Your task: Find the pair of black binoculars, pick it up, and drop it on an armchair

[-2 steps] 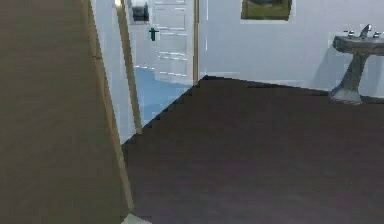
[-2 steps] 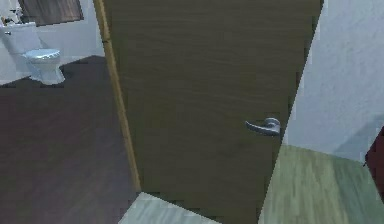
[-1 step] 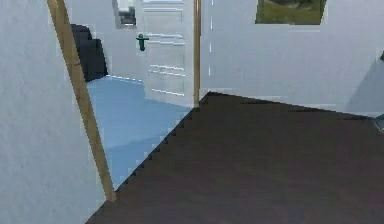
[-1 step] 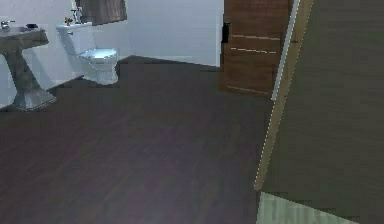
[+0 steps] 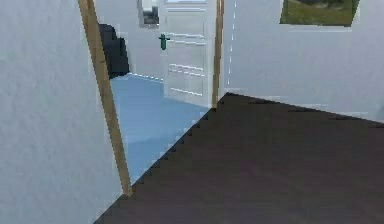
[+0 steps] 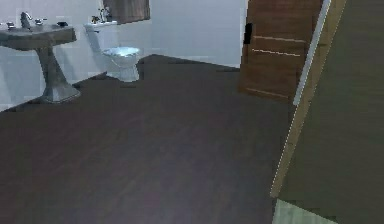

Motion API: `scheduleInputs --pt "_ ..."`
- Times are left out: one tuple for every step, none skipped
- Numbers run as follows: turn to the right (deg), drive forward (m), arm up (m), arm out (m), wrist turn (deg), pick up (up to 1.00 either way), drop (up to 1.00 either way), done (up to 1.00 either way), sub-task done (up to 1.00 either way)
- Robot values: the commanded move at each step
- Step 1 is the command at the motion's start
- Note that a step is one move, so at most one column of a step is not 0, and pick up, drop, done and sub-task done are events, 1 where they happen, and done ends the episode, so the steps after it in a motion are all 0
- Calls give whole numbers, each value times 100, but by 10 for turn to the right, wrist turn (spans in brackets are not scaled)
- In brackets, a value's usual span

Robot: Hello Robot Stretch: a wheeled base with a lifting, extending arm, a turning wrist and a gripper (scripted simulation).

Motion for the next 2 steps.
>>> scheduleInputs --pt "0 10 0 0 0 0 0 0 0" --pt "0 100 0 0 0 0 0 0 0"
